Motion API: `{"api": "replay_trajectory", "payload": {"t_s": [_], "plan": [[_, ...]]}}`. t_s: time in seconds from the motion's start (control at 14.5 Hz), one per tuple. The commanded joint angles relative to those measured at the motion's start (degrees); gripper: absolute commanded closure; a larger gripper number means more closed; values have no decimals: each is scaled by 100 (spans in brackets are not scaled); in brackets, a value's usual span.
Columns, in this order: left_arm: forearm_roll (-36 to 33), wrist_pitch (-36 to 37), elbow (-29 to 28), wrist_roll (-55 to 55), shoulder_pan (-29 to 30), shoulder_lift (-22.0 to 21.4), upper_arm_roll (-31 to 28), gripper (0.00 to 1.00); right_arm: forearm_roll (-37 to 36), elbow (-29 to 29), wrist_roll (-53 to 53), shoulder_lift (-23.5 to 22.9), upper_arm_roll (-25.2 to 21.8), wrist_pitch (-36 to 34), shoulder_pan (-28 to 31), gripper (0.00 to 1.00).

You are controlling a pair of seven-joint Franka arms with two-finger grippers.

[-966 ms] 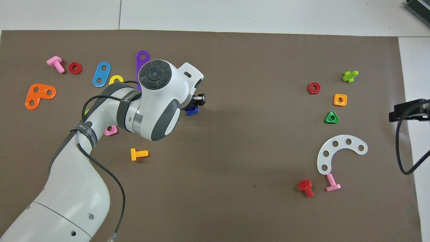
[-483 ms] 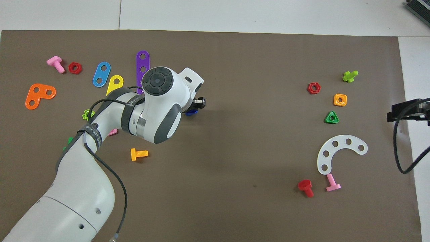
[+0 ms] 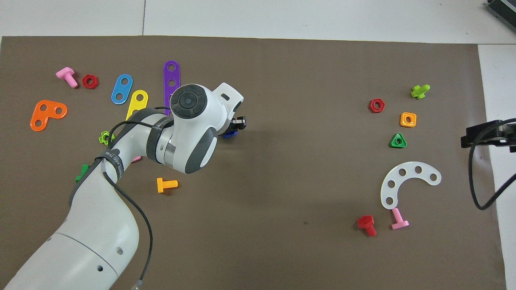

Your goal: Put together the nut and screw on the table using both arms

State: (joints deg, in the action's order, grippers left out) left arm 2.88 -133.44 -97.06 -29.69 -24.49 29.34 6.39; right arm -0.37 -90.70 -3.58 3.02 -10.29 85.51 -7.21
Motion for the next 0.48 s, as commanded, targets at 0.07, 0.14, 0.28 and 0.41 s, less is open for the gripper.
{"api": "replay_trajectory", "payload": {"t_s": [0.07,0.14,0.28,0.41], "plan": [[-138,-183,-59,-46,-21,11,-42,0,-42,-175,50,110,-17,-88,88,0],[-138,-148,-41,-46,-30,11,-42,0,-42,-211,33,120,-17,-70,89,0],[-208,10,46,-37,-21,11,-50,0,-42,-150,-12,102,-17,-9,36,0],[-287,719,536,-28,-3,54,-50,0,-42,-158,23,120,-9,-70,1,0]]}}
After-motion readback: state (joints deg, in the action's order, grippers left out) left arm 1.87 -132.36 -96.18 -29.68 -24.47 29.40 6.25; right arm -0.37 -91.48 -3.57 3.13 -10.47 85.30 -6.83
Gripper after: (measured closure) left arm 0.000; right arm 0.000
